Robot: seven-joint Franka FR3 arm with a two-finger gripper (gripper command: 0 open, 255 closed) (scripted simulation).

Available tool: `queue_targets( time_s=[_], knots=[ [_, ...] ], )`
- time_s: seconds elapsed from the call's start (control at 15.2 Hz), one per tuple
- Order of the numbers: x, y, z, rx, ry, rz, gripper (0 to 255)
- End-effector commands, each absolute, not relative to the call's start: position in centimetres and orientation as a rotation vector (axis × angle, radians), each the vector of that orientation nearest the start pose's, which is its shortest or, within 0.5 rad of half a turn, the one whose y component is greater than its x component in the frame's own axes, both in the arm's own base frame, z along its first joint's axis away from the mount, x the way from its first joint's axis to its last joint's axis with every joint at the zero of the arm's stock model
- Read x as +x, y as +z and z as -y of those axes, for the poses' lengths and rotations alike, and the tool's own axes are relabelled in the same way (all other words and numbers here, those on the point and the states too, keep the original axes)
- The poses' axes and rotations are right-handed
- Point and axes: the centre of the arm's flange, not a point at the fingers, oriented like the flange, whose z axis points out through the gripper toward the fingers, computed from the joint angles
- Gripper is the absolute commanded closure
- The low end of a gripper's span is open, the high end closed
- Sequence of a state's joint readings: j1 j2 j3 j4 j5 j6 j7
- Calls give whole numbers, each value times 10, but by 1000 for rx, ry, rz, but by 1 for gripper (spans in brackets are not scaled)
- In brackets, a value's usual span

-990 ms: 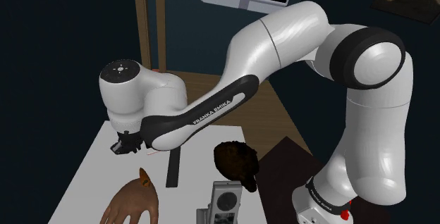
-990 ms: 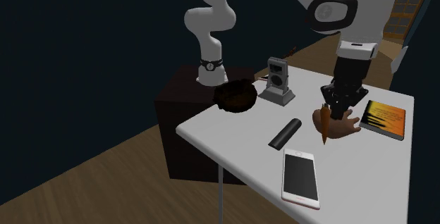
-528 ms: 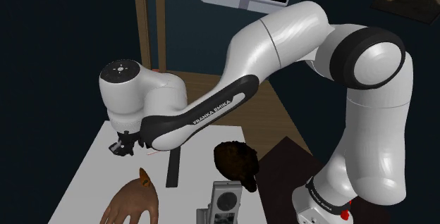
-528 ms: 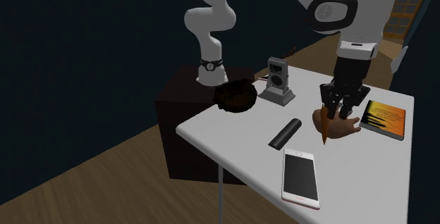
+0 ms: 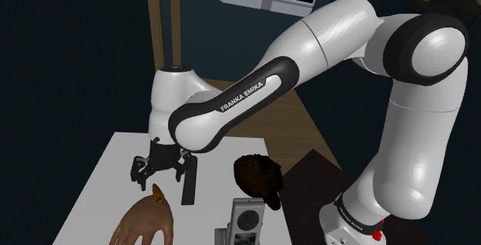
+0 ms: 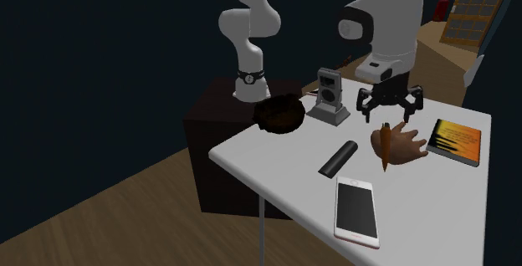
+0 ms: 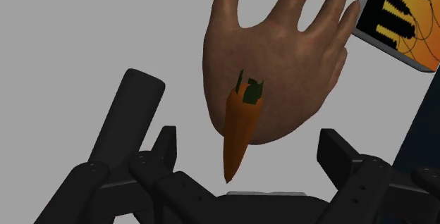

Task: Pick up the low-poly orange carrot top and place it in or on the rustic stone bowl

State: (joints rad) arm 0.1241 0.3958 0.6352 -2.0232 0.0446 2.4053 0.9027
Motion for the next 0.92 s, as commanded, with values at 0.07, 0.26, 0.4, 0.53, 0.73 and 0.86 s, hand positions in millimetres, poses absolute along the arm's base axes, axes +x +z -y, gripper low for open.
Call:
queue_targets(
  time_s=[0.07,0.26,0.4,0.53,0.73,0.86],
  knots=[
    [442,284,-406,-2855,273,-389,0],
    [440,269,-411,-2855,273,-389,0],
    [438,256,-414,-2855,273,-389,0],
    [437,256,-414,-2855,273,-389,0],
    [438,256,-414,-2855,273,-389,0],
    [438,256,-414,-2855,273,-389,0]
  ],
)
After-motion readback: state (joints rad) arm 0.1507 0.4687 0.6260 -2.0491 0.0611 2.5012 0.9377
